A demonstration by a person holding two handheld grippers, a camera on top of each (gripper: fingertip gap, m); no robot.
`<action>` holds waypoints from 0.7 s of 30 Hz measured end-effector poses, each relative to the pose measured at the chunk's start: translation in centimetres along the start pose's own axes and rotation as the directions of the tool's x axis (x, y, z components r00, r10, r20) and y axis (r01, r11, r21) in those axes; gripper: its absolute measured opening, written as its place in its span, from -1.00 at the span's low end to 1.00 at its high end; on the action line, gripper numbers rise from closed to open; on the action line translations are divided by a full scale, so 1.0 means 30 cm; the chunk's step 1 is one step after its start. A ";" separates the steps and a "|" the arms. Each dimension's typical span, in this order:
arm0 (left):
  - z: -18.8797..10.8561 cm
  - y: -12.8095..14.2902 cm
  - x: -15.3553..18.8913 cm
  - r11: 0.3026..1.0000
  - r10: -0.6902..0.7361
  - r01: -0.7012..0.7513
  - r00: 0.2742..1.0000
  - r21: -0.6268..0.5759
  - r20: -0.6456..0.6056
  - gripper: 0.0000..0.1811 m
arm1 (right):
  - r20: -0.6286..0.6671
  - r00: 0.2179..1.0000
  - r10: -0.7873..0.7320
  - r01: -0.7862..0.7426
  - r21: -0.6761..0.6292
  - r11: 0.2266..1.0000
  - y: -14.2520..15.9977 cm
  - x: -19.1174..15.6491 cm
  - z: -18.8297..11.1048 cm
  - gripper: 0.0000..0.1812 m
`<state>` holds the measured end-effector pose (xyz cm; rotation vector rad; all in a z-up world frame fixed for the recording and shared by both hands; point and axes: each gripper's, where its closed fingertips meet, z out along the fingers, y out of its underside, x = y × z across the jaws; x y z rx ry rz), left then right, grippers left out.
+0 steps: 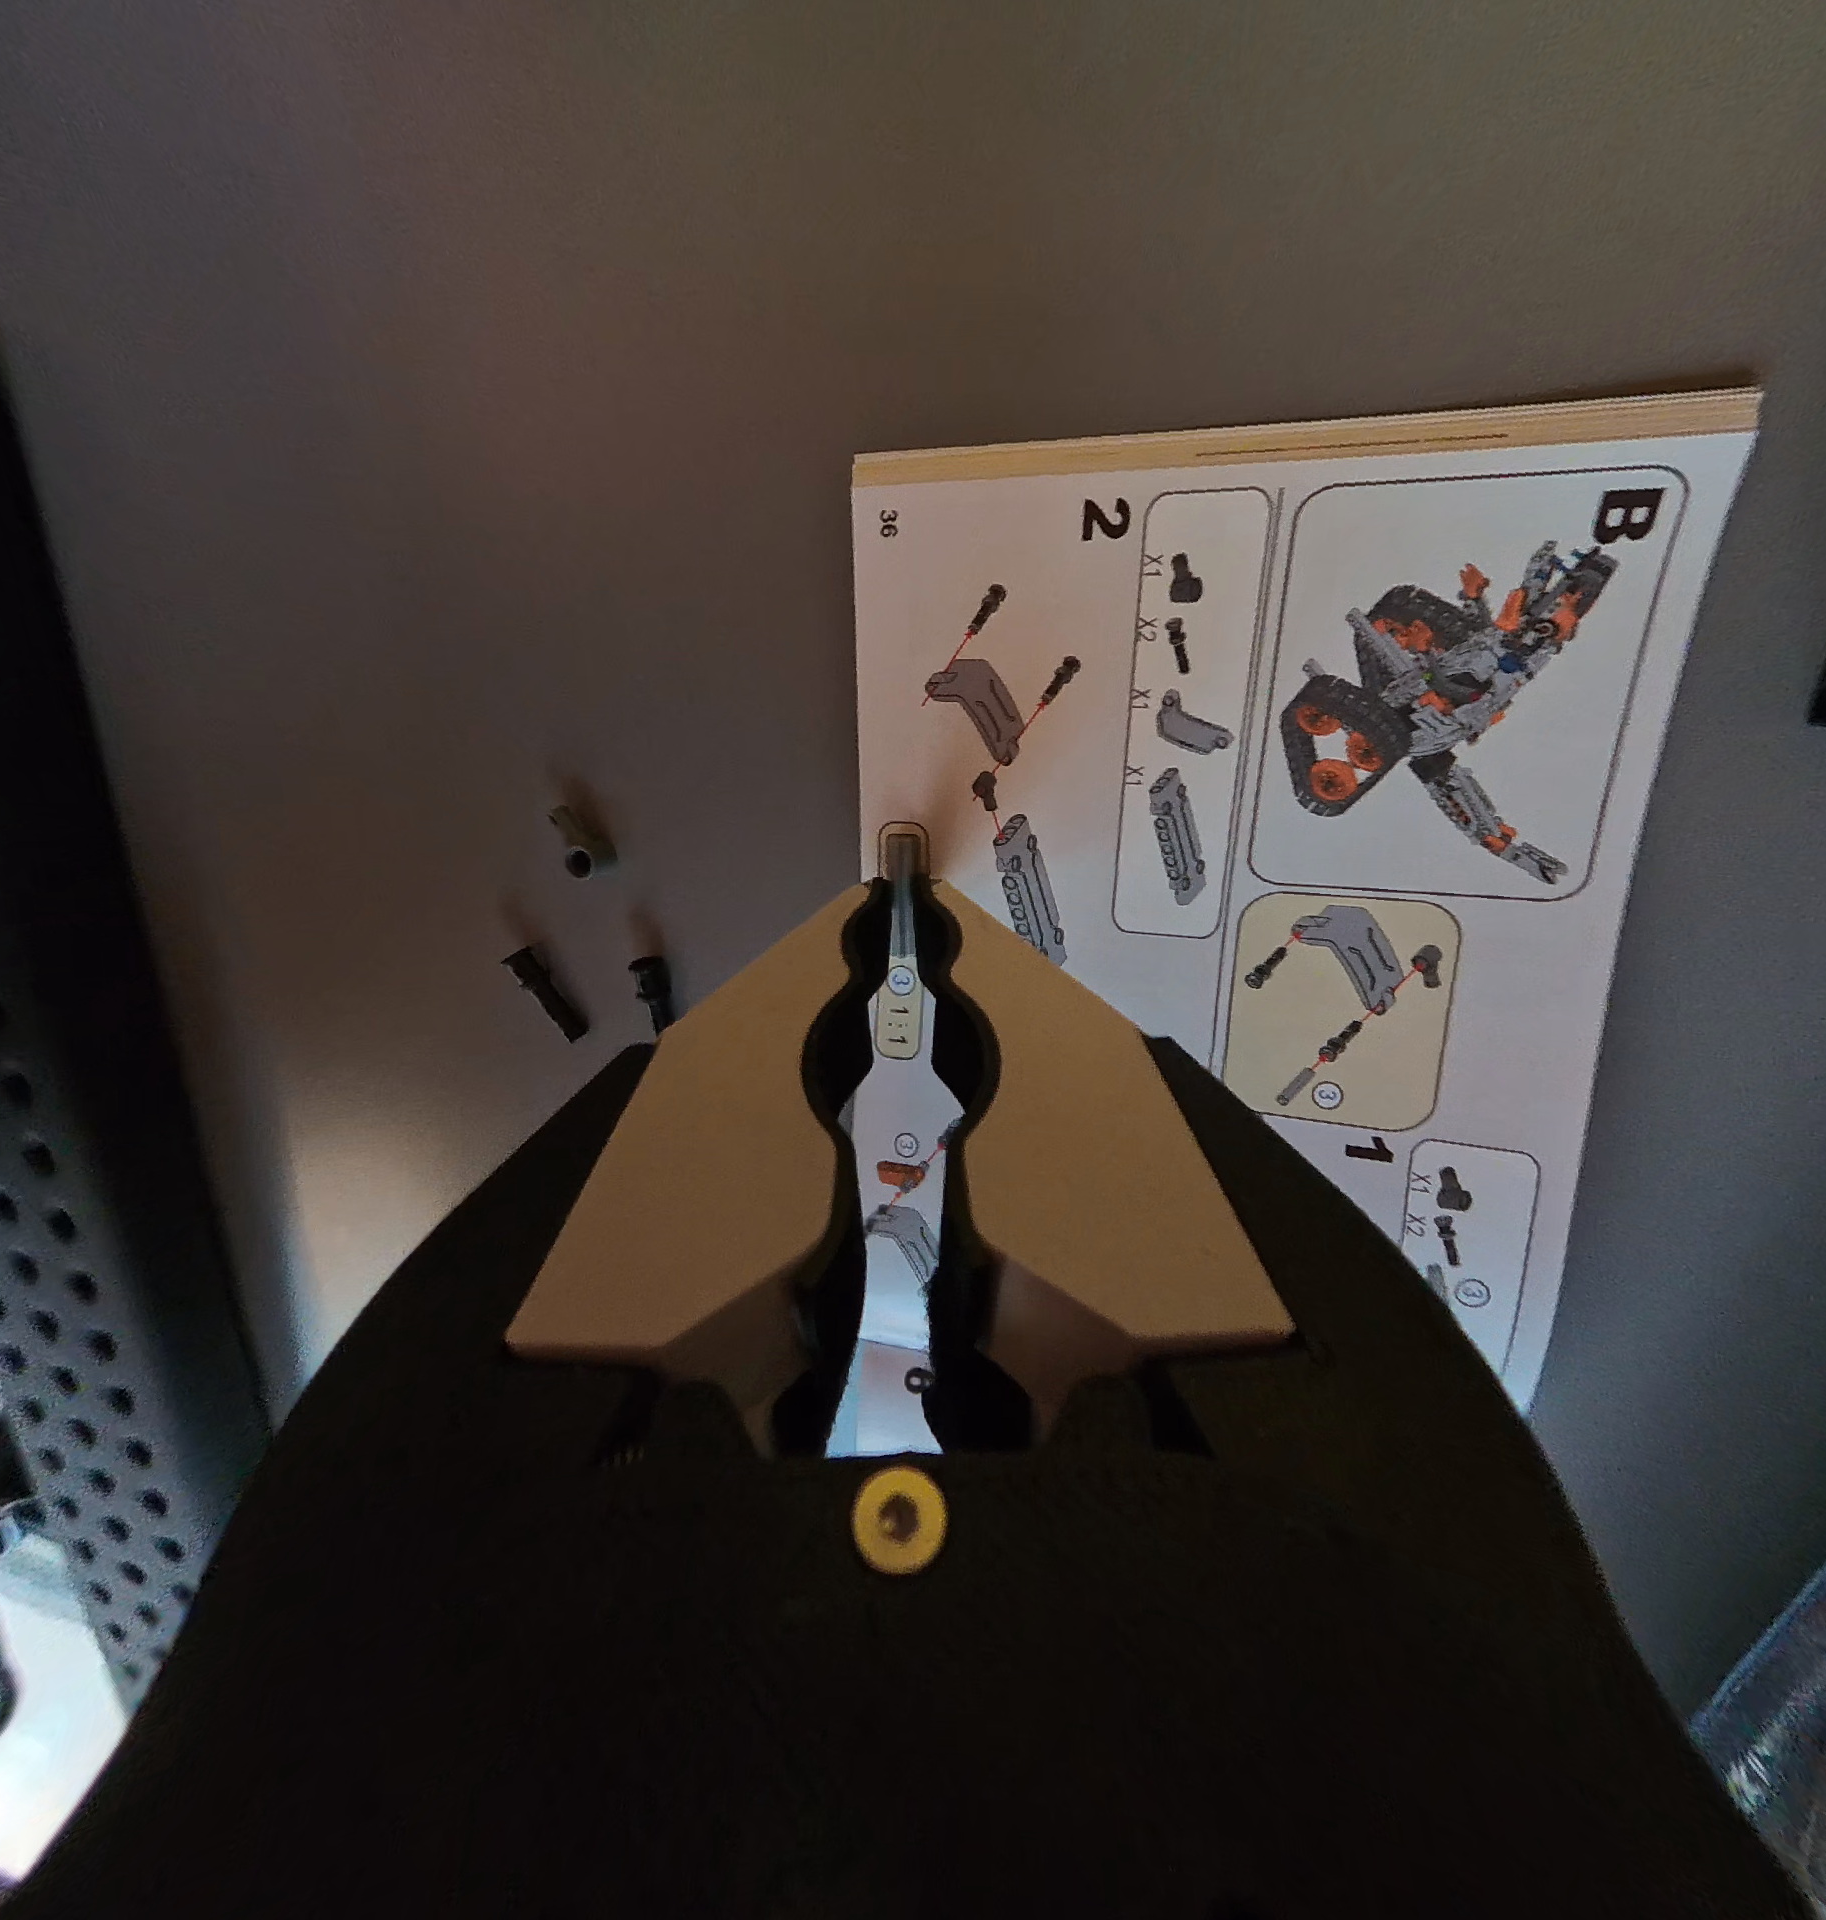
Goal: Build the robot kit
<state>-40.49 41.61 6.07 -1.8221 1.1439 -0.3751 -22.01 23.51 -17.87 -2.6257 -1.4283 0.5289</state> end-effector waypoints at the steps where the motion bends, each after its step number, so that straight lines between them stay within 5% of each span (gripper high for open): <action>1: -0.002 -0.001 0.001 1.000 0.002 -0.002 1.000 0.002 0.001 -0.93 | -0.043 0.999 -0.007 0.007 0.010 1.000 0.000 0.009 -0.008 -0.96; 5: -0.008 -0.004 0.002 1.000 0.006 -0.006 1.000 0.007 0.004 -0.93 | -0.074 0.996 -0.052 0.063 0.152 0.986 -0.048 -0.077 -0.058 -0.97; 16: -0.010 0.000 0.002 1.000 0.006 -0.006 1.000 0.004 -0.005 -0.93 | -0.071 0.995 -0.070 0.070 -0.006 0.998 -0.023 -0.124 0.047 -0.96; 21: -0.003 0.012 -0.002 1.000 0.000 0.000 1.000 -0.013 -0.014 -0.92 | -0.080 0.994 -0.069 0.074 0.064 0.995 -0.047 -0.132 0.010 -0.82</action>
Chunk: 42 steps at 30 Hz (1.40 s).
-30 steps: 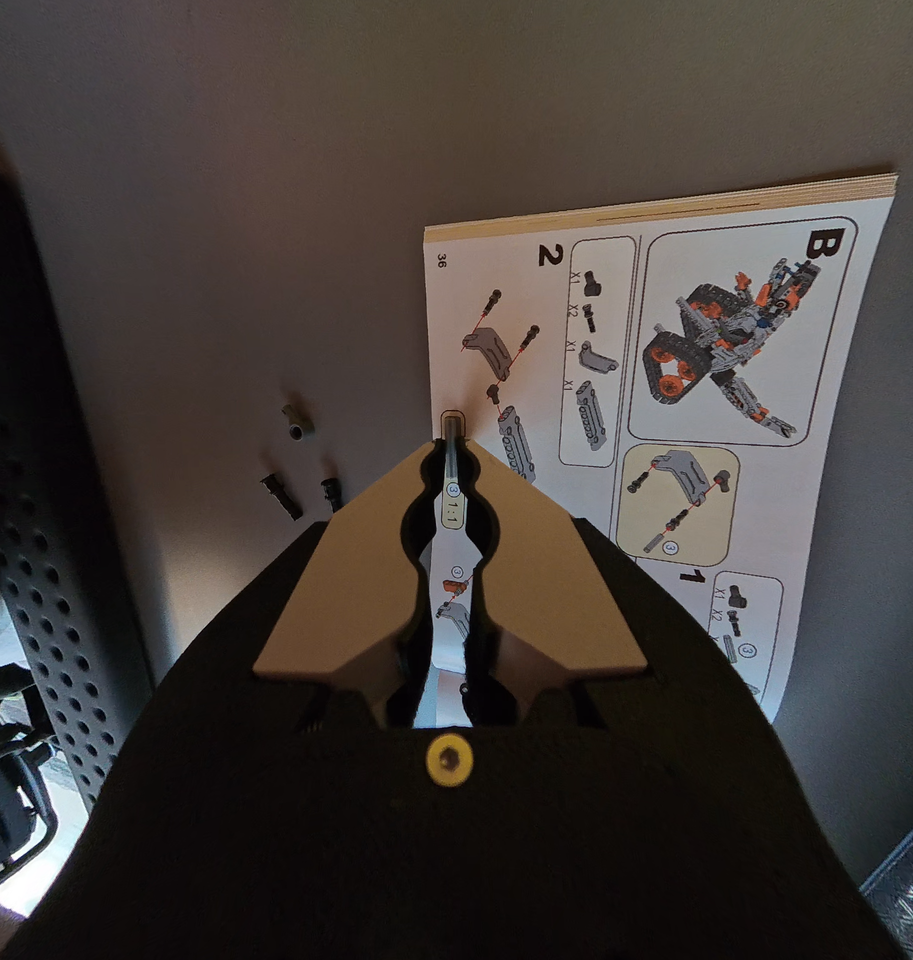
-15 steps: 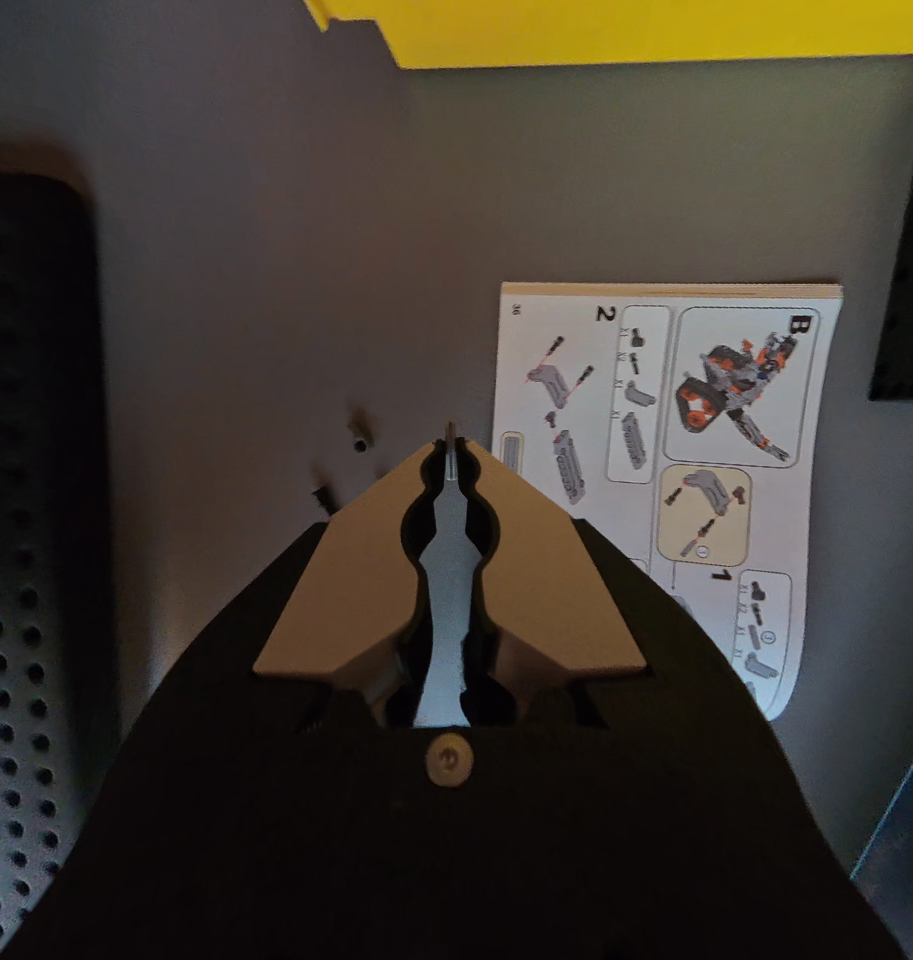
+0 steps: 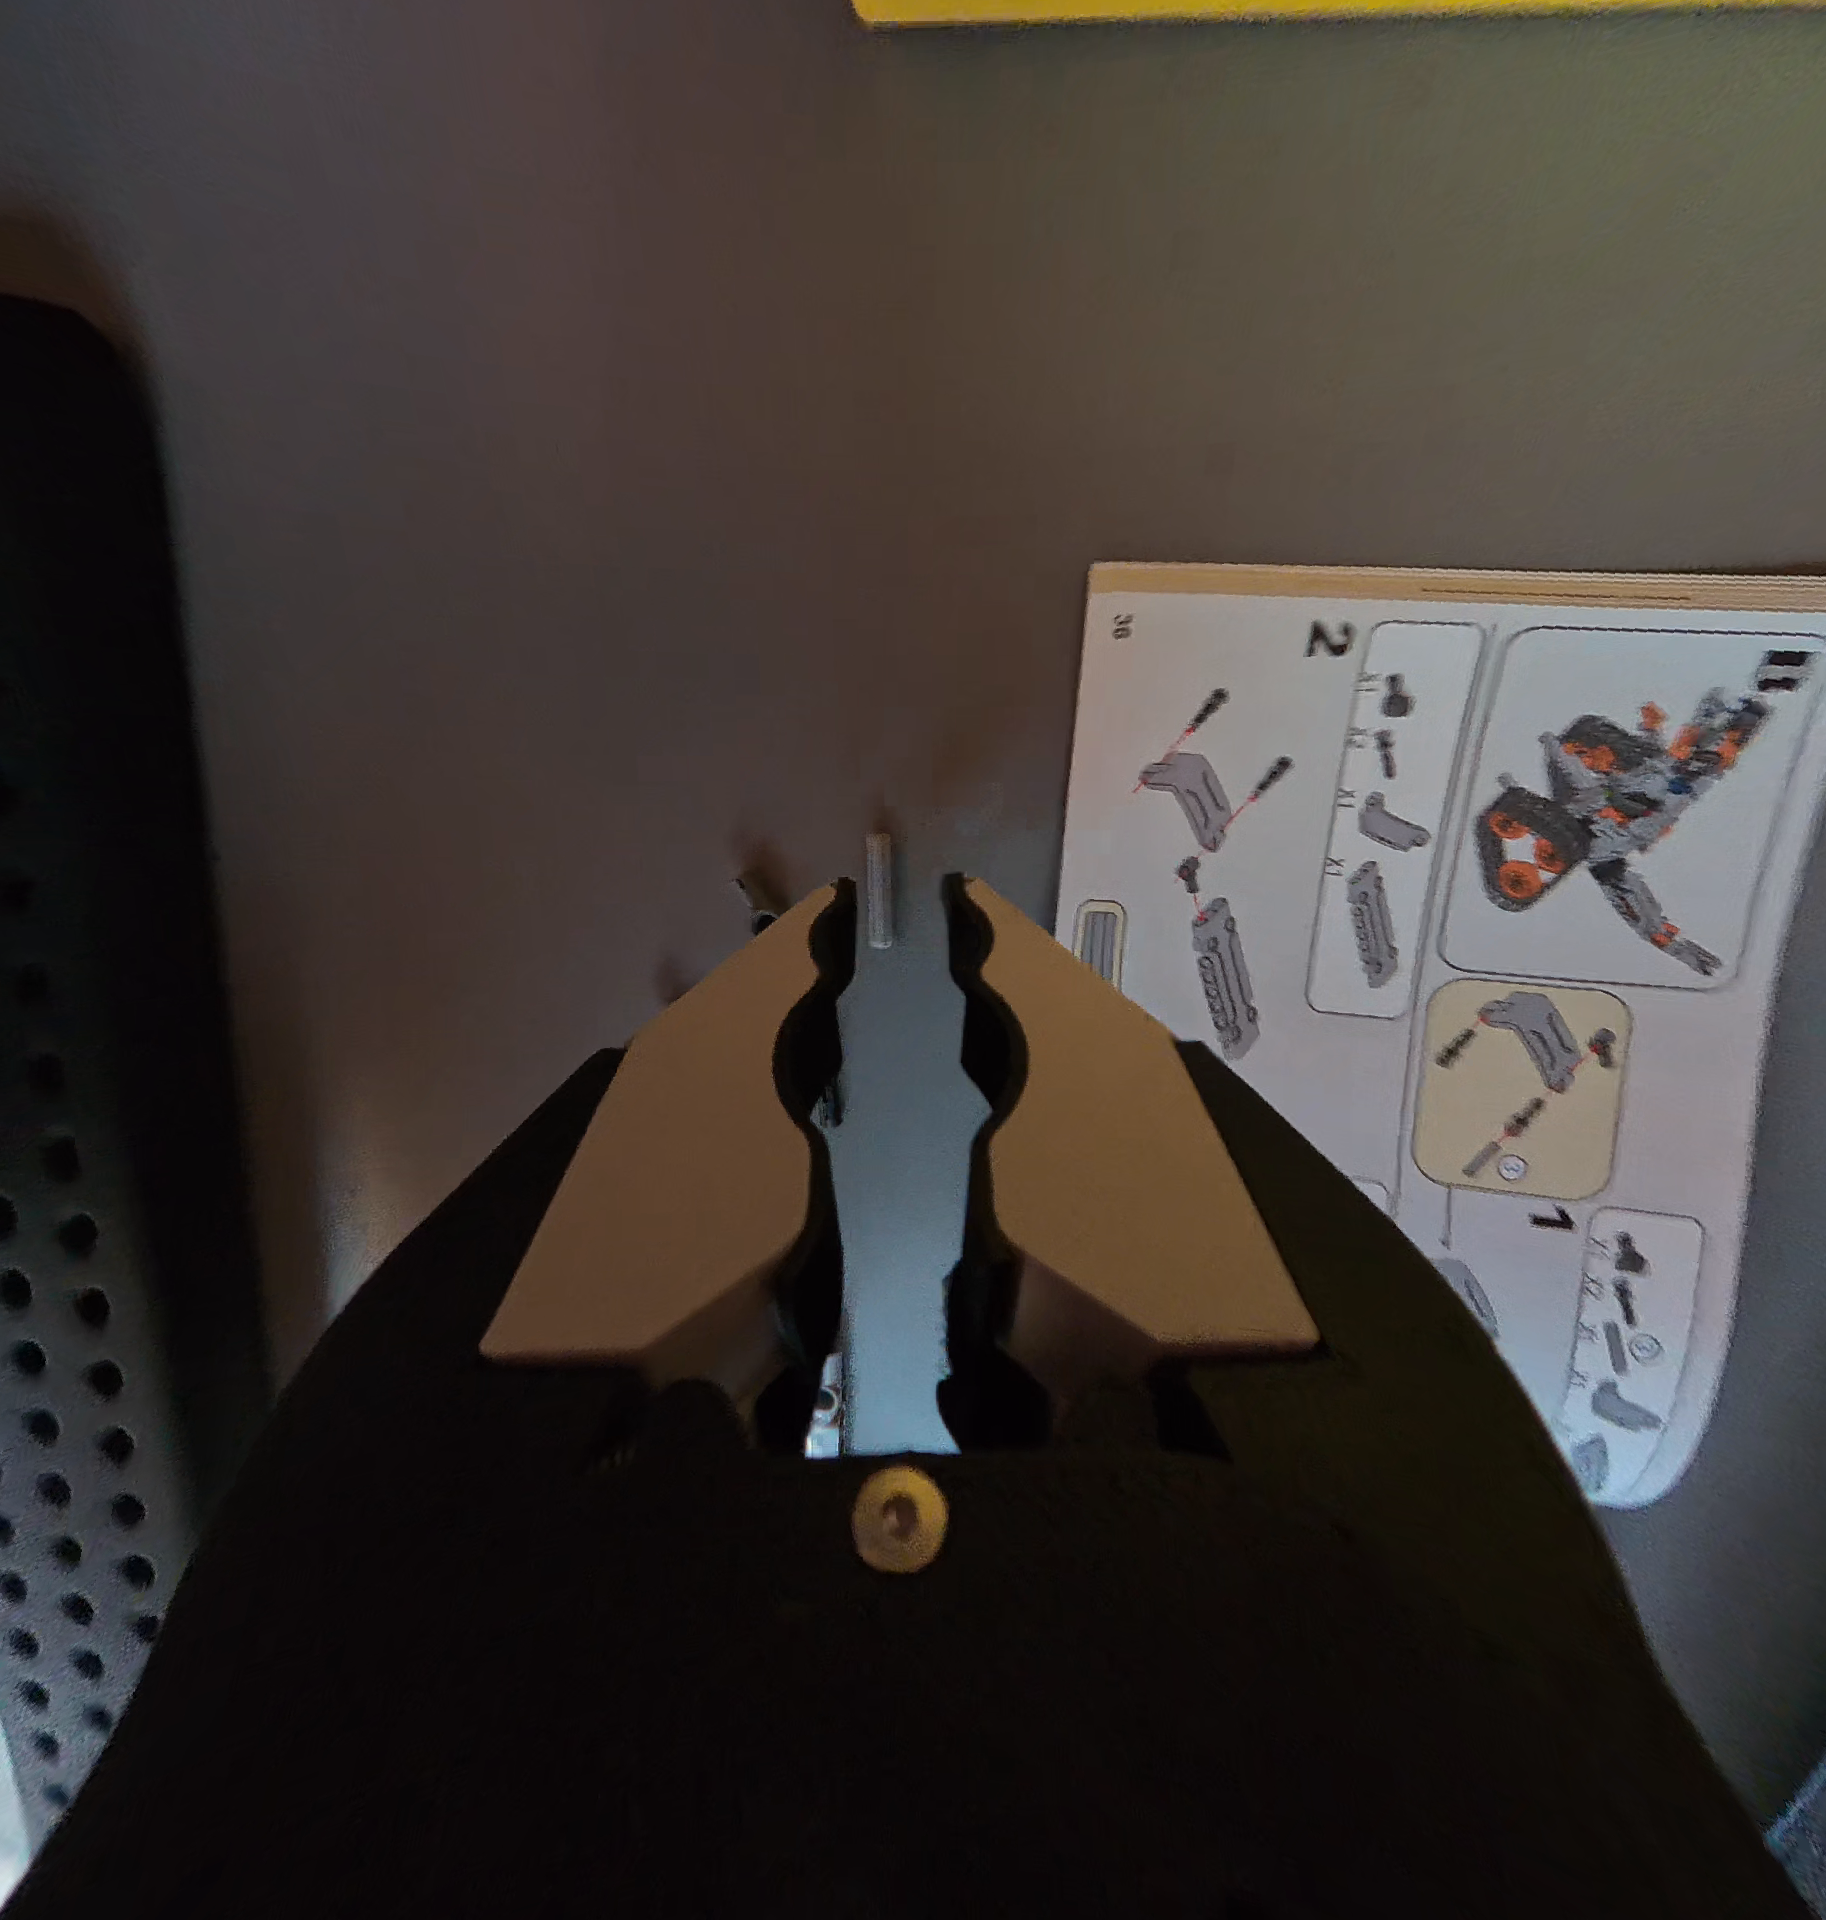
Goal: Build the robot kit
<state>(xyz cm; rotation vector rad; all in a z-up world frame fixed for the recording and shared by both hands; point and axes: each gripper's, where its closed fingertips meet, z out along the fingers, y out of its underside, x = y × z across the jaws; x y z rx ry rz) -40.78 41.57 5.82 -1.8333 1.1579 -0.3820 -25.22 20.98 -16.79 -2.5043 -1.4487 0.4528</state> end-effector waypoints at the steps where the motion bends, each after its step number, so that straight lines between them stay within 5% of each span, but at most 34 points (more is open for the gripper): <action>1: 0.002 0.003 0.000 1.000 -0.001 0.001 1.000 -0.004 -0.002 -0.92 | -0.013 1.000 0.007 -0.006 0.062 0.998 -0.016 0.000 -0.034 -0.79; 7: 0.040 0.076 0.048 0.993 -0.012 -0.002 0.993 -0.121 -0.114 -0.92 | -0.254 0.962 0.100 0.046 0.513 0.857 -0.029 -0.047 -0.277 -0.72; 11: 0.112 0.193 0.172 0.942 0.032 -0.136 0.947 -0.308 -0.319 -0.96 | -0.306 0.914 0.267 0.023 0.697 0.717 0.041 -0.123 -0.283 -0.70; 15: 0.200 0.355 0.245 0.803 0.010 -0.268 0.899 -0.532 -0.438 -0.99 | -0.239 0.895 0.376 -0.015 0.827 0.562 0.050 -0.139 -0.273 -0.71; 24: 0.261 0.613 0.246 0.463 -0.141 -0.290 0.909 -0.837 -0.393 -1.00 | -0.272 0.892 0.361 0.022 0.824 0.566 0.086 -0.108 -0.330 -0.69; 32: 0.271 0.692 0.219 0.351 -0.144 -0.217 0.949 -0.911 -0.281 -1.00 | -0.326 0.880 0.346 0.056 0.794 0.605 0.113 -0.121 -0.339 -0.69; 42: 0.306 0.685 0.174 0.389 -0.091 -0.146 0.976 -0.910 -0.196 -1.00 | -0.361 0.876 0.319 0.070 0.750 0.657 0.126 -0.125 -0.313 -0.69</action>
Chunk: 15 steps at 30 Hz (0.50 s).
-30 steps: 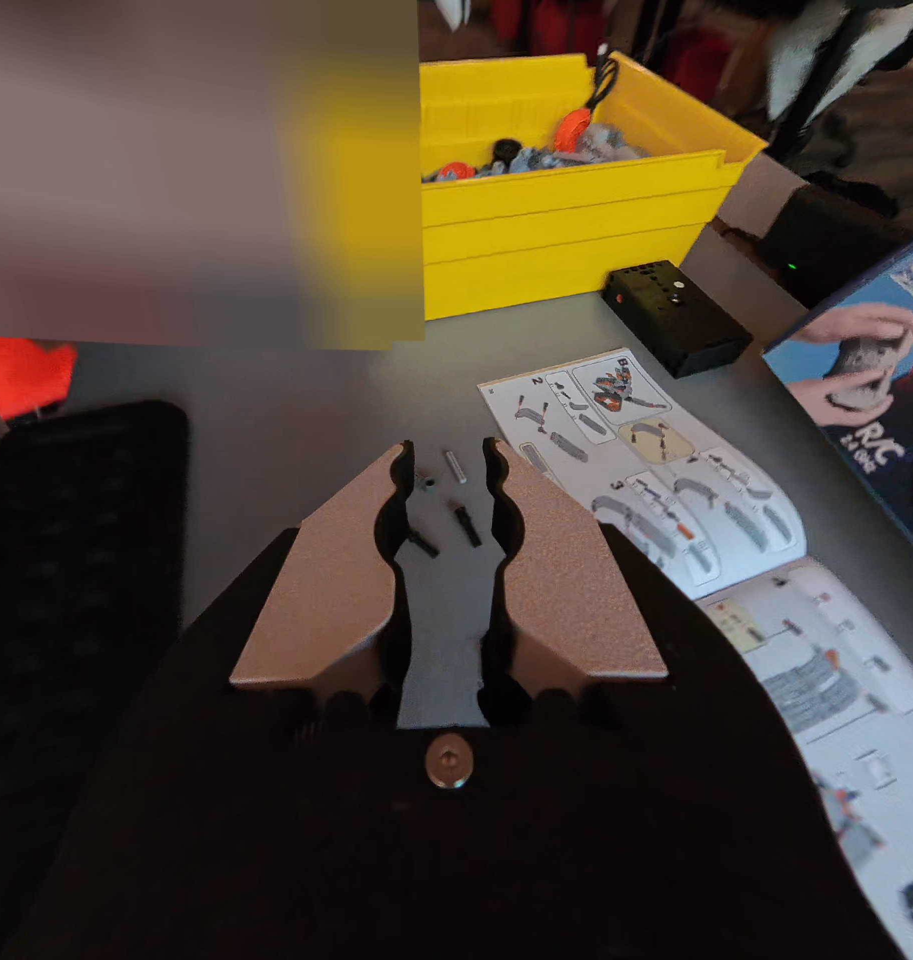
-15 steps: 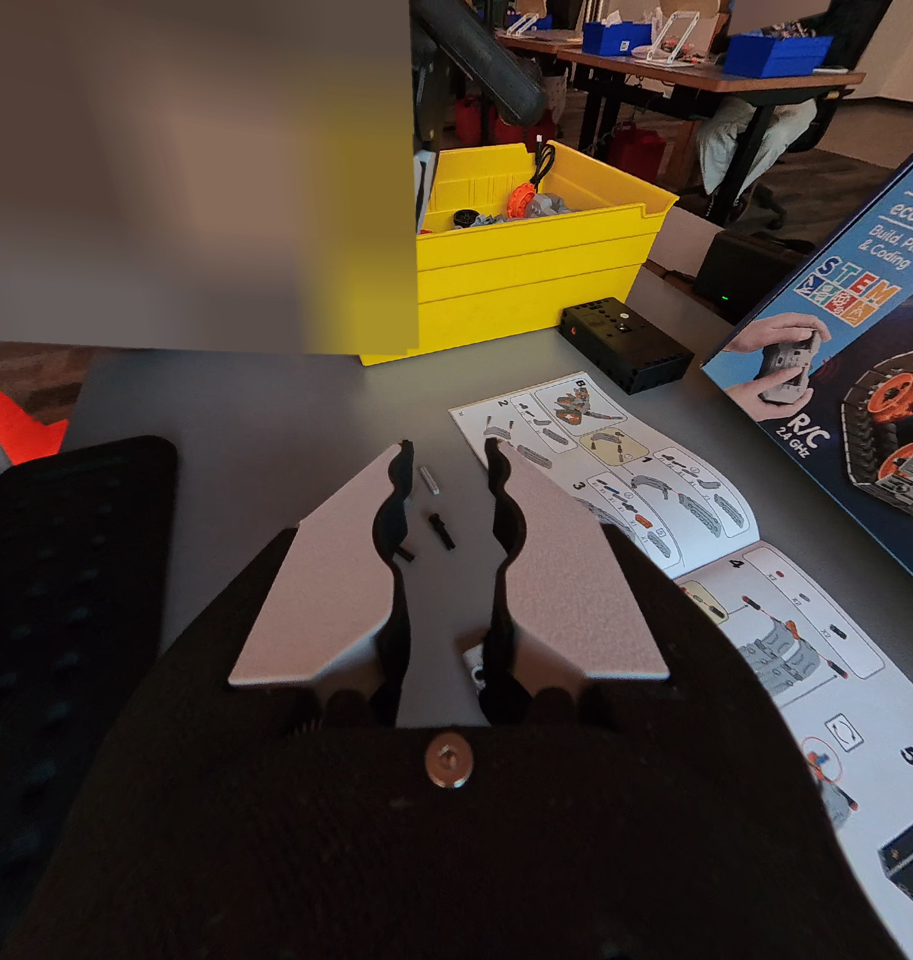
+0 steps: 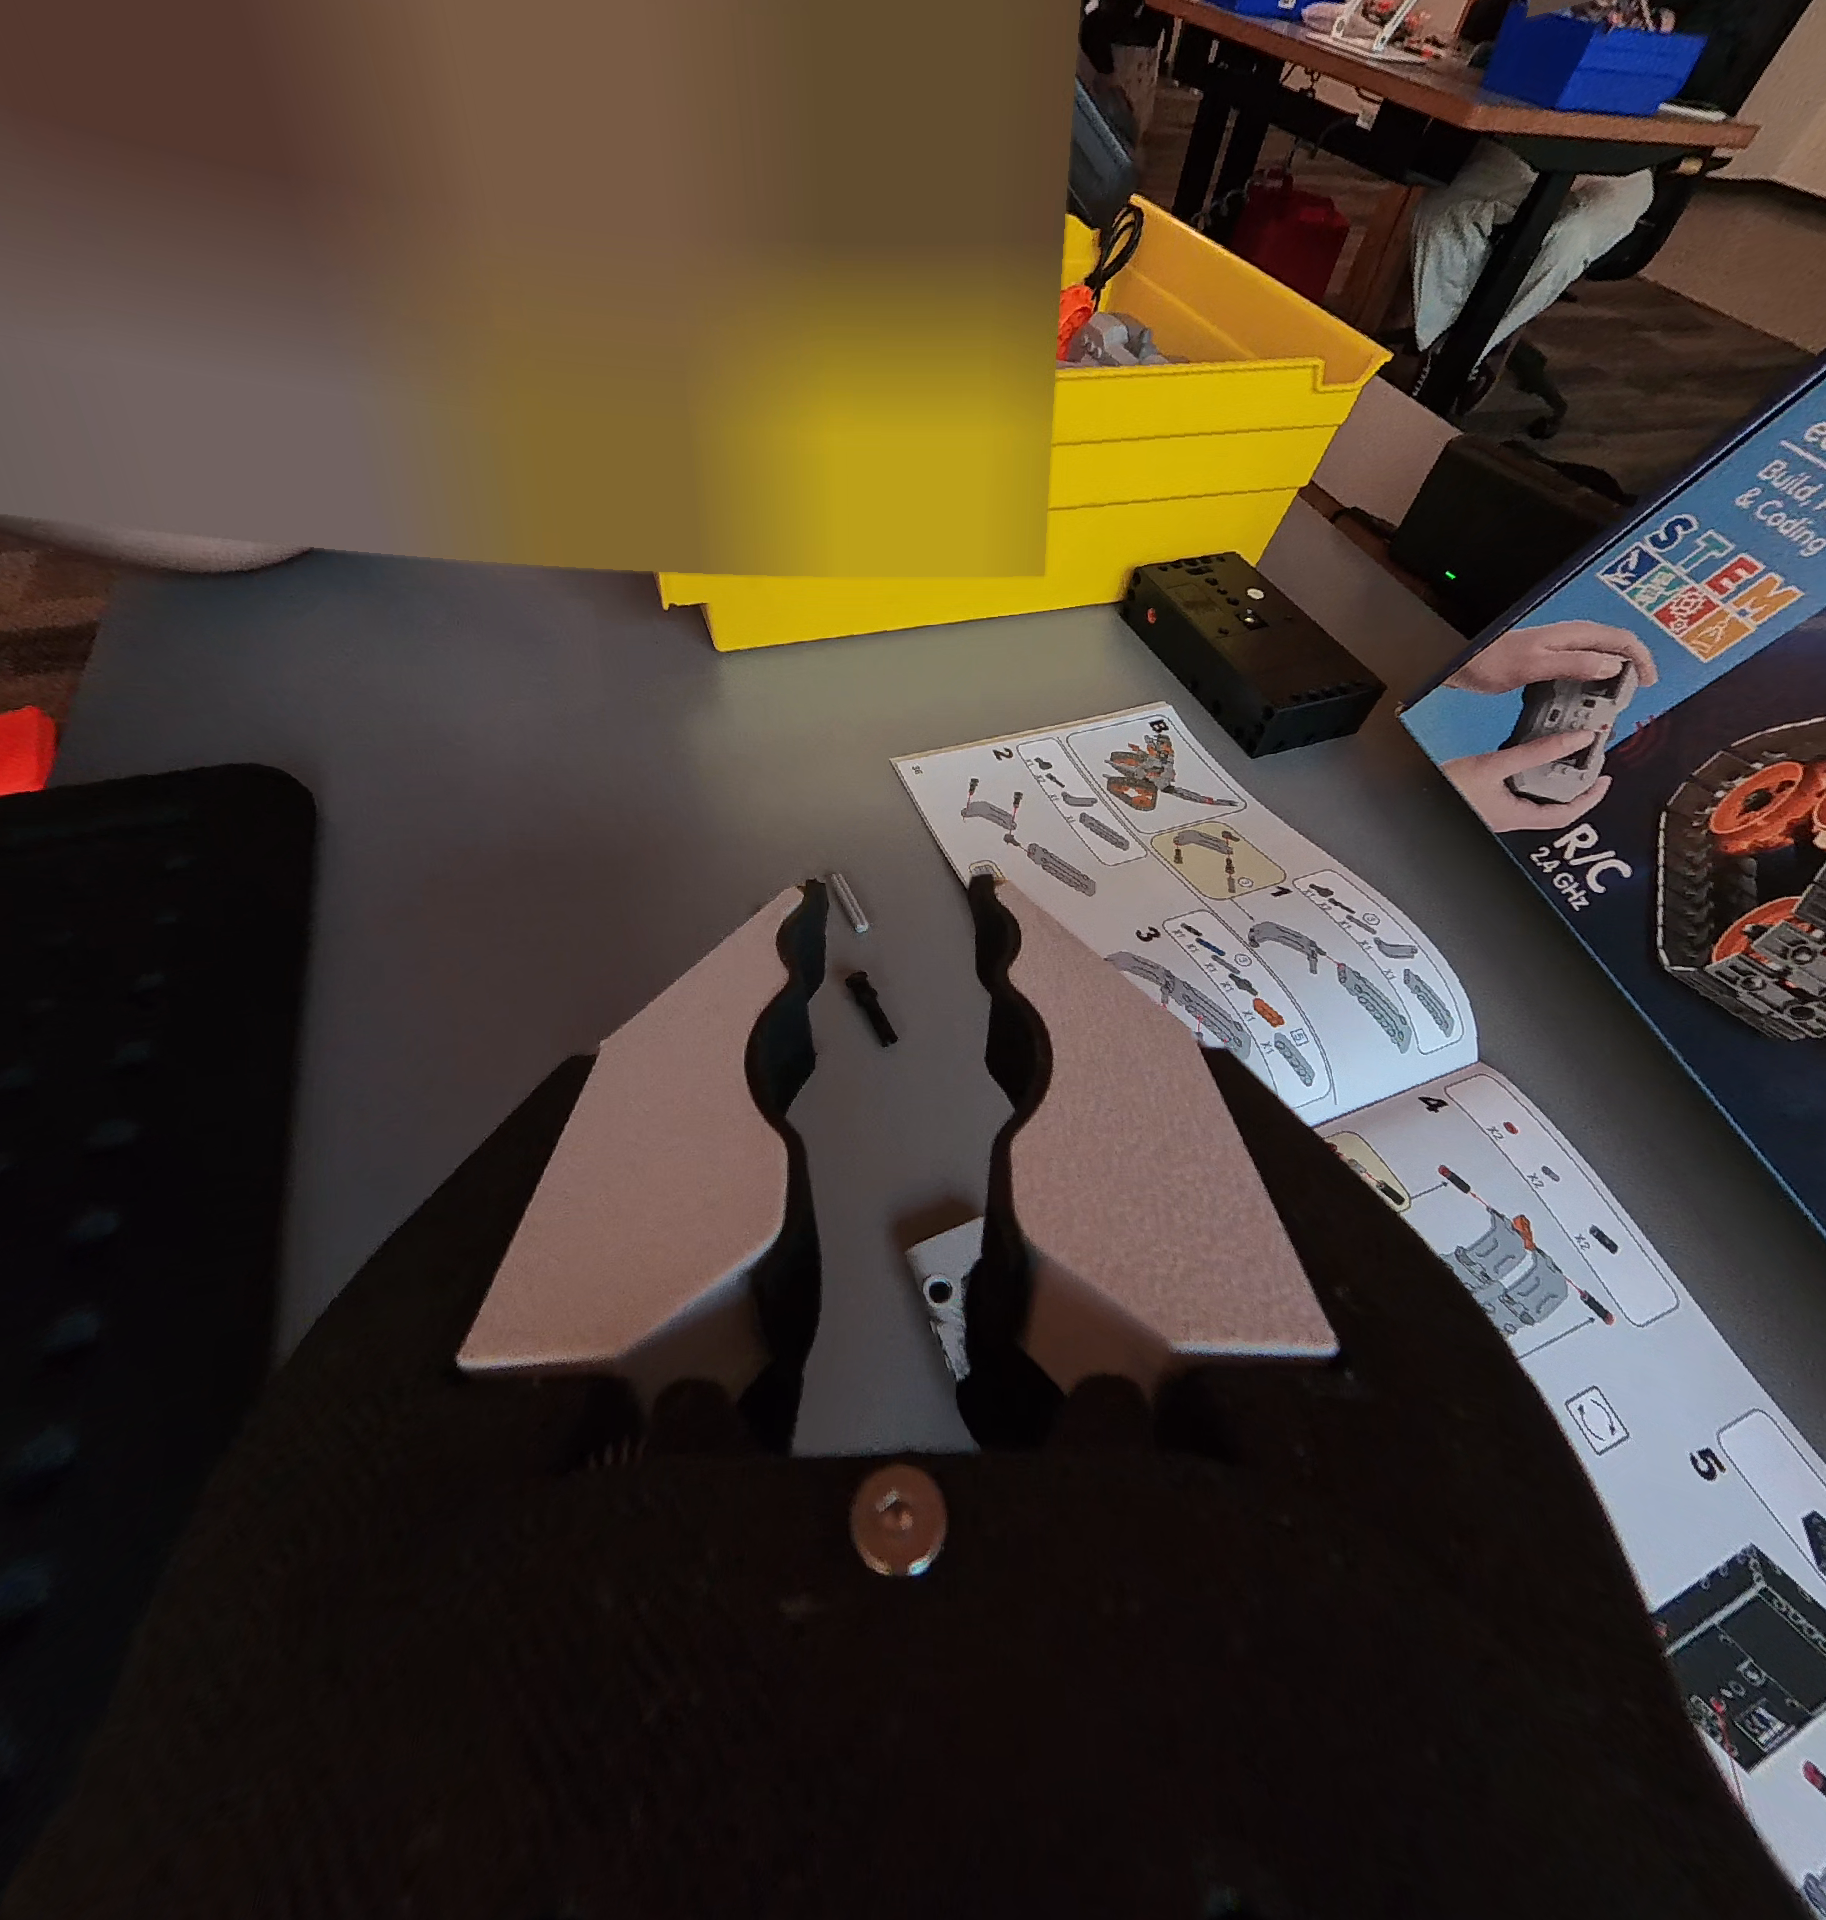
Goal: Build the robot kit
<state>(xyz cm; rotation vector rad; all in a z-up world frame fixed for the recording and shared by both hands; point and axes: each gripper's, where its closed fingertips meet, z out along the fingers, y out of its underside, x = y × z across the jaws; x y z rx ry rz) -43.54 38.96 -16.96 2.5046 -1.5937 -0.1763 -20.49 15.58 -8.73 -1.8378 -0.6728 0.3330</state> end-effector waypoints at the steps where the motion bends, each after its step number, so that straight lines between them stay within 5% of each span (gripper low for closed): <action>1: 0.000 0.000 0.000 1.000 -0.001 0.001 1.000 0.003 0.001 -0.99 | -0.001 1.000 0.002 -0.002 -0.001 1.000 0.001 0.002 0.000 -0.69; 8: -0.046 -0.022 0.068 0.996 -0.005 0.013 0.996 0.086 -0.090 -1.00 | -0.001 1.000 -0.014 0.014 -0.028 1.000 0.017 -0.001 0.002 -0.70; 15: -0.008 -0.010 0.066 1.000 -0.022 0.023 0.995 0.009 -0.097 -1.00 | -0.002 1.000 -0.031 0.031 -0.049 0.998 0.029 -0.004 0.002 -0.70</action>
